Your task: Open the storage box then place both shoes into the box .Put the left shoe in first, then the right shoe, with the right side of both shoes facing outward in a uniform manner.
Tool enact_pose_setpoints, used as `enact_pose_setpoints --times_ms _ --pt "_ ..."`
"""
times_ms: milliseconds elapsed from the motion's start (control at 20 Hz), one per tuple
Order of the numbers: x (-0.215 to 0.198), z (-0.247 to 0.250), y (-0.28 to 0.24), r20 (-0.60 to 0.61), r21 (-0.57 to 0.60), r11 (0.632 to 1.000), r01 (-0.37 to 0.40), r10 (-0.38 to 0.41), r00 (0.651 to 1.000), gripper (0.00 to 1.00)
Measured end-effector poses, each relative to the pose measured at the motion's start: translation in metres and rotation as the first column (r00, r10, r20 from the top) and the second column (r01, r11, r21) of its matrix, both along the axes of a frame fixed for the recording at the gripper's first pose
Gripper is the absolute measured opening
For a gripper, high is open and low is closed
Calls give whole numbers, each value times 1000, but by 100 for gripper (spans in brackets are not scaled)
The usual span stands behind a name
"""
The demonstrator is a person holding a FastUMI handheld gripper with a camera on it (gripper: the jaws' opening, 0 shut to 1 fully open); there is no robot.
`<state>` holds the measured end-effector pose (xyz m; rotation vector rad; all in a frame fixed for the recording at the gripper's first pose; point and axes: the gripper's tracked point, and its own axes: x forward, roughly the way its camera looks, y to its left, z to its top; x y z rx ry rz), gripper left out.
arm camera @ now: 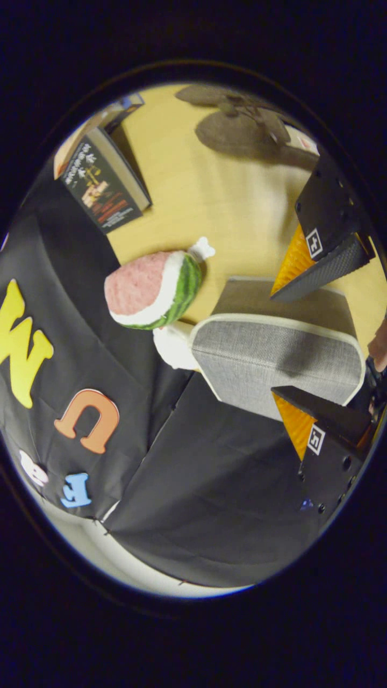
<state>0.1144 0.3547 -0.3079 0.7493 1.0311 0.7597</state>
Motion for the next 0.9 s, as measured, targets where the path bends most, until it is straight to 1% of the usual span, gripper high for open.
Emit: enact_pose_setpoints --times_ms 100,200,300,450,550,650,700,800,850,900 --pt "3 -15 -3 -69 23 1000 -5 7 998 95" --pt "9 -24 5 -152 88 996 18 -5 988 95" --pt "7 -24 10 -192 130 991 22 3 981 95" --pt "2 -20 12 -216 165 986 15 21 976 94" --pt "2 -15 11 -208 155 988 4 28 978 68" --pt "4 -3 4 -187 161 987 -13 43 981 68" --pt "0 0 12 -194 181 983 -14 49 980 62" --pt "-1 14 9 -182 209 978 -25 64 981 61" --pt "5 13 0 -180 174 985 -11 42 983 57" --pt "8 9 2 -189 157 987 23 7 982 41"
